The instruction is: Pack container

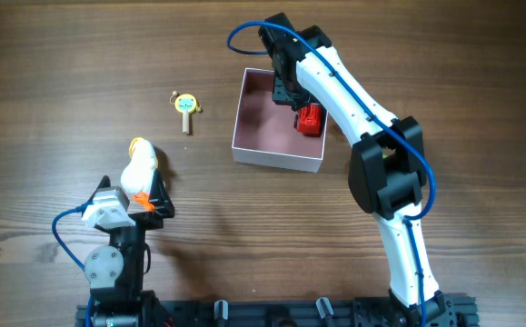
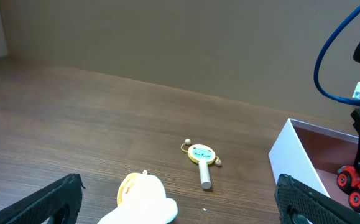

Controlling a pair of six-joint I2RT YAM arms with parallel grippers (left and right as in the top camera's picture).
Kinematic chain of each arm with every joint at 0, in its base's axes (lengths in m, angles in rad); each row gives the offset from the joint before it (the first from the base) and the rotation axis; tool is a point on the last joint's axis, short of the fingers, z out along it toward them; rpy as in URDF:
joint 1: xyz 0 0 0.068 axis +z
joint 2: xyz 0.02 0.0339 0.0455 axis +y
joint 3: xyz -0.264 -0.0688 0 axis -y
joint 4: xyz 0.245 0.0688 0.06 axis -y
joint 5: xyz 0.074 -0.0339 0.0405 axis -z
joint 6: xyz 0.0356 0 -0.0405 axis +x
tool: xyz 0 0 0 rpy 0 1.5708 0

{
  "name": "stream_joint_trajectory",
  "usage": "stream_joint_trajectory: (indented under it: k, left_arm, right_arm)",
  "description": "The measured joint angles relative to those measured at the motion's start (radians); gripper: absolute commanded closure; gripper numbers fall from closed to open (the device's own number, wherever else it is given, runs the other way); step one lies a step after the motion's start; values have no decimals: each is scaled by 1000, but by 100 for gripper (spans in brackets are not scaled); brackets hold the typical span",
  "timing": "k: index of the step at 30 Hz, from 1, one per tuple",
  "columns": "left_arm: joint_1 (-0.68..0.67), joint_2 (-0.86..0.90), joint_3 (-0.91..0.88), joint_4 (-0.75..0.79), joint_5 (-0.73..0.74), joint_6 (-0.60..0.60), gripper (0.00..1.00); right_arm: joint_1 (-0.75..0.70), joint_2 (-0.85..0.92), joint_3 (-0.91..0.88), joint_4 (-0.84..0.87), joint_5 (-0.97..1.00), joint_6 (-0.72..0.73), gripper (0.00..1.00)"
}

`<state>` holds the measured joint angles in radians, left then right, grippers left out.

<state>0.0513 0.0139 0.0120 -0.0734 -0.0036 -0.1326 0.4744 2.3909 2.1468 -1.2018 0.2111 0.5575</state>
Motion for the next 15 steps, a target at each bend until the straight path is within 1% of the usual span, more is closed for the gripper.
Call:
stream_joint_trajectory:
  k: [8,11,13,15]
  left_arm:
    - [0,0,0,0,0,0,0]
    - [0,0,0,0,0,0,0]
    - [0,0,0,0,0,0,0]
    - [0,0,0,0,0,0,0]
  right_arm:
    - [0,-4,0,5,0,-17,96]
    - [0,-28,0,12,1,-22,91]
    - [0,-67,0,10,6,-27,78]
    - [-2,-128,0,1,17,-33,59]
